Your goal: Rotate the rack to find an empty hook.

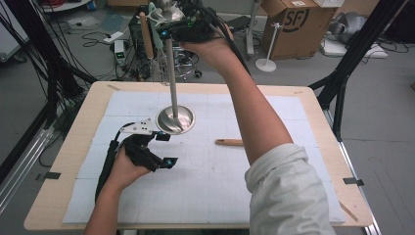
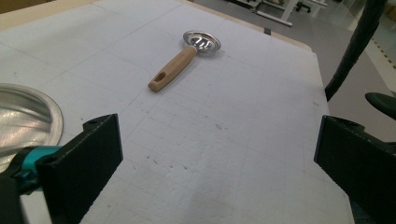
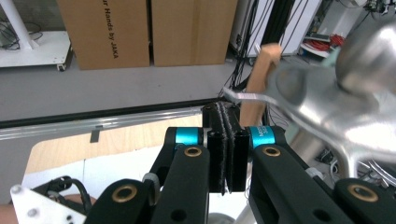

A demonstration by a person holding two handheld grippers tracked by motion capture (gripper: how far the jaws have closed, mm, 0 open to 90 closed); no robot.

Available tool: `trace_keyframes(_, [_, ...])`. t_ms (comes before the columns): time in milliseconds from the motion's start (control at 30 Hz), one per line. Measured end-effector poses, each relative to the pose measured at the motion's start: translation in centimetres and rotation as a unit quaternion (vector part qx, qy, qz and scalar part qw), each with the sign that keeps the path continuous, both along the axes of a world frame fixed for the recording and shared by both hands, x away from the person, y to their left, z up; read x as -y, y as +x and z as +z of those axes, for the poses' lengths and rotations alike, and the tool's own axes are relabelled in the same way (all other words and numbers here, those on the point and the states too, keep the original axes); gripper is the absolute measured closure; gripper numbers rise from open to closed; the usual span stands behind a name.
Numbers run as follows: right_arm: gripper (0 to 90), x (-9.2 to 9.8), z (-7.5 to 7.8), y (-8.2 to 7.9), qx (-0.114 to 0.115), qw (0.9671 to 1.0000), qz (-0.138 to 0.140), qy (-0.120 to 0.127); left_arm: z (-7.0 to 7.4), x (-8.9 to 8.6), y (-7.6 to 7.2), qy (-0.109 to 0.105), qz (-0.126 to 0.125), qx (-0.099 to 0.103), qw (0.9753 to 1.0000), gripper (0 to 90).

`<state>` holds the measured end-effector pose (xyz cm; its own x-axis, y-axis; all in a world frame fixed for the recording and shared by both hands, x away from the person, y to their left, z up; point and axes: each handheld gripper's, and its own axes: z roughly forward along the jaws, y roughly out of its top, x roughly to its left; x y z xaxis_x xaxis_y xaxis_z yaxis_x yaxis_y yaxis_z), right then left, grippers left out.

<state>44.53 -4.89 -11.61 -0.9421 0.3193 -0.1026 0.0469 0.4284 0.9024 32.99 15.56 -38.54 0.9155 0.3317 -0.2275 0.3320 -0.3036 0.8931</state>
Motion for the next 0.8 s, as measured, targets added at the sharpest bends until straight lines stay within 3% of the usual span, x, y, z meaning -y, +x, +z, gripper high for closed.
trace_keyframes(367, [89.4,3.8,-1.9,1.4,-0.020,0.9988,-0.045,0.003,-0.1,0.1,0.1,-0.001,0.002,-0.002,1.0000,1.6])
trace_keyframes(600, [89.4,5.5,-0.8,1.7,-0.012,0.9976,-0.065,0.019,-0.2,0.1,0.1,-0.002,0.004,-0.006,1.0000,1.6])
trace_keyframes(800, [89.4,5.8,0.3,1.8,-0.005,0.9973,-0.068,0.026,-0.5,0.3,0.2,0.001,0.002,-0.008,1.0000,1.6])
